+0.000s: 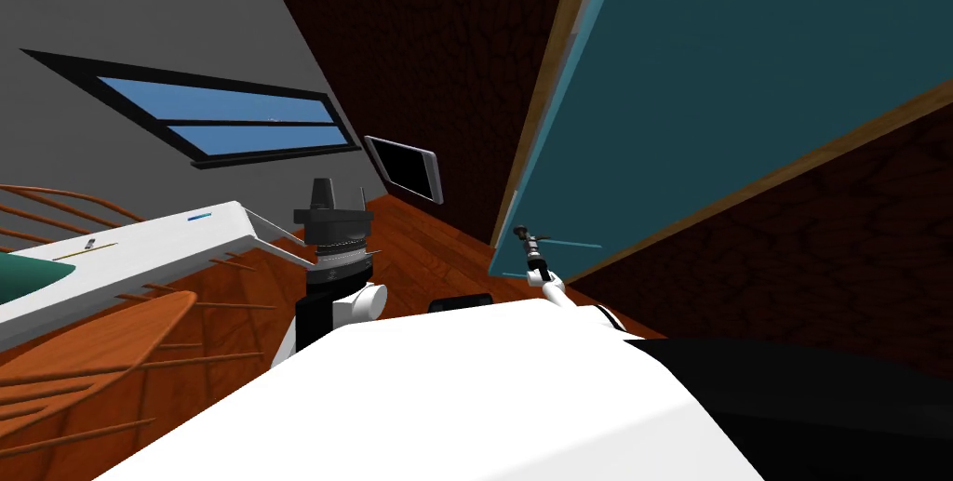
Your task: Pull the door open
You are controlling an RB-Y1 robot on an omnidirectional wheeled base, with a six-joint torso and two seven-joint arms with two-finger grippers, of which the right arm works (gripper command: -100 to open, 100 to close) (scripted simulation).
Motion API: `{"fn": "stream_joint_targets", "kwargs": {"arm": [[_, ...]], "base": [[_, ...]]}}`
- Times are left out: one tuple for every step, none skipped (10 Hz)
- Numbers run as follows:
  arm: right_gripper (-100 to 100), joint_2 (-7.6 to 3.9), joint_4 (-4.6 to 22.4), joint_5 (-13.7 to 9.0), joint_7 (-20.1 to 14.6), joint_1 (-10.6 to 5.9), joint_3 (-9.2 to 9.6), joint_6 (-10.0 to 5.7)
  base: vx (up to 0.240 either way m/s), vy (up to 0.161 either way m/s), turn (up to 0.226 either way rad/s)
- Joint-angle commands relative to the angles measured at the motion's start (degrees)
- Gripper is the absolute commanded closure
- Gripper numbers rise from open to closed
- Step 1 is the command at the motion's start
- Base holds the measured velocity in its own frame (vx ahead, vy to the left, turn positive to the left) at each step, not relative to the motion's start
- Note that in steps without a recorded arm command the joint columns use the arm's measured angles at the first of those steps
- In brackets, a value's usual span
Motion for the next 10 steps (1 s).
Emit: {"fn": "stream_joint_targets", "kwargs": {"arm": [[100,0.65,-0.31,-0.26,0.91,-0.92,0.16,1.09],[100,0.42,0.76,-0.13,0.42,-0.85,0.17,0.31],[100,-0.33,0.90,0.15,-0.79,-0.41,1.01,-0.31],[100,-0.79,0.90,0.29,-1.42,-0.15,1.37,-0.67],[100,-1.58,0.88,0.52,-2.52,0.29,1.99,-1.29],[100,-2.13,0.87,0.68,-3.29,0.60,2.42,-1.73],[100,-2.69,0.86,0.85,-4.07,0.91,2.87,-2.17],[100,-3.24,0.85,1.01,-4.83,1.22,3.30,-2.60],[100,-4.00,0.83,1.23,-5.87,1.64,3.89,-3.19],[100,-4.62,0.82,1.41,-6.74,1.99,4.38,-3.68]], "base": [[-0.171,-0.114,0.087],[-0.073,-0.047,0.043],[-0.152,0.011,0.152],[-0.220,0.016,0.167],[-0.219,-0.032,0.182],[-0.237,-0.060,0.143],[-0.245,-0.067,0.134],[-0.243,-0.087,0.127],[-0.251,-0.088,0.178],[-0.233,-0.079,0.173]]}}
